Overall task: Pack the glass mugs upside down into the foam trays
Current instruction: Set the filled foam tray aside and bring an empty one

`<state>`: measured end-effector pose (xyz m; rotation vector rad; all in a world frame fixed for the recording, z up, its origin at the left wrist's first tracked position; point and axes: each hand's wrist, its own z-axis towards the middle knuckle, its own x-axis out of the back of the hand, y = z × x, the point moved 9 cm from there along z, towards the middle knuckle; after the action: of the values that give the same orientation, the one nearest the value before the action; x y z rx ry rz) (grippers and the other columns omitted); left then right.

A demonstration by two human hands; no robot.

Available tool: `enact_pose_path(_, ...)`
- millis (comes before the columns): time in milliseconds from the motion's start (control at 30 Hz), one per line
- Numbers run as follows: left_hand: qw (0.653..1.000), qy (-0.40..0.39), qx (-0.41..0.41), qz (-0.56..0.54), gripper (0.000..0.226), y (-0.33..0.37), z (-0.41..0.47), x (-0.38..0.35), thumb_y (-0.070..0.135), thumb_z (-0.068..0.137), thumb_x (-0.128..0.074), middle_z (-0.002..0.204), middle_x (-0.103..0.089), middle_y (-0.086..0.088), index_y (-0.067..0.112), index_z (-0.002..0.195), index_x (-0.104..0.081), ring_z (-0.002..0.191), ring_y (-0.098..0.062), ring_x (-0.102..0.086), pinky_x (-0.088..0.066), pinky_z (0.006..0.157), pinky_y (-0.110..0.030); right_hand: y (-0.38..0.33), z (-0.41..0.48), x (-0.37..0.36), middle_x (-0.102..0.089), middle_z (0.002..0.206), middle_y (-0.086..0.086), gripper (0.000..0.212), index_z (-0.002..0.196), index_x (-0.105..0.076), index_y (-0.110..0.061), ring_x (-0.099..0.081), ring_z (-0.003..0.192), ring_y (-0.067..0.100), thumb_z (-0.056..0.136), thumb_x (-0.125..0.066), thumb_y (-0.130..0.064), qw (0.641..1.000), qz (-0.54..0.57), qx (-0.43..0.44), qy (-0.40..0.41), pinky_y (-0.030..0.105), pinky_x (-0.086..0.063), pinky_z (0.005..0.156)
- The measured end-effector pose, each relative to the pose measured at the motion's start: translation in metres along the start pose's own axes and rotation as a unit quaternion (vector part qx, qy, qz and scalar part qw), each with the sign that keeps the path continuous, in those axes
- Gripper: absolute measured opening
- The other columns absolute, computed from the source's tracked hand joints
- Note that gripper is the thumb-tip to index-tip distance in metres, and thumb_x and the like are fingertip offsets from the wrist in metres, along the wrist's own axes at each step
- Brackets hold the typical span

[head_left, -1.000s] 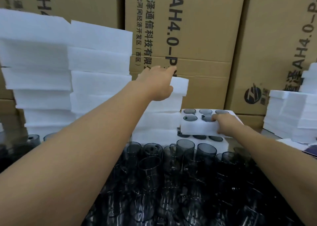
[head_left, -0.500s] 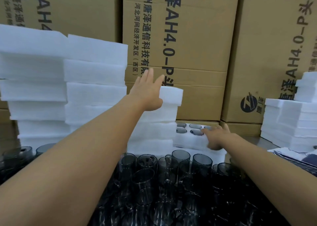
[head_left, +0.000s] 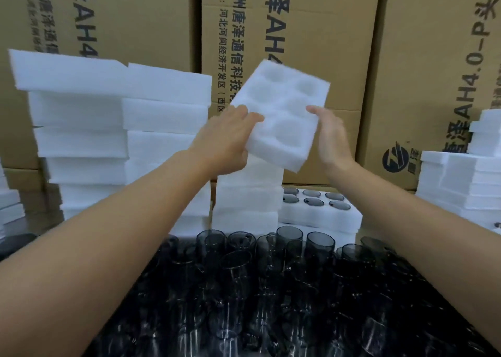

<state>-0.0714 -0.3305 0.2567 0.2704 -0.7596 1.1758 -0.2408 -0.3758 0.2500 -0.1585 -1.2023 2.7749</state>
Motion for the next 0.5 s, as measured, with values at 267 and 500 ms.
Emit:
enact_pose_path(267,0.991,-0.055,-0.081,-0.096,0.02,0.009,-0.104,0.078,0.004,0.076,-0.07,0.095,-0.051,0.0,0.015,0.091,-0.063,0.092,-0.018,-0.044,-0.044,0.078,-0.038,-0.087,-0.11,0.01,-0.038,0.148,0.001,0.039,0.085,-0.065,-0.044,-0.019,0.144,0.015,0.093,-0.027,-0.05,0.89,-0.353,0.241,-0.159,0.045,0.002,0.119)
enact_pose_path(500,0.963,-0.153,-0.146,-0.167,0.014,0.023,-0.186,0.086,0.043,0.084,-0.057,0.086,-0.047,0.019,0.041,0.079,-0.045,0.081,-0.002,-0.048,-0.043,0.07,-0.027,-0.125,-0.25,-0.002,-0.056,0.128,0.016,0.032,0.105,-0.056,-0.016,-0.063,0.076,0.028,0.092,-0.044,-0.043,0.69,-0.454,0.458,-0.33,0.041,-0.054,0.063)
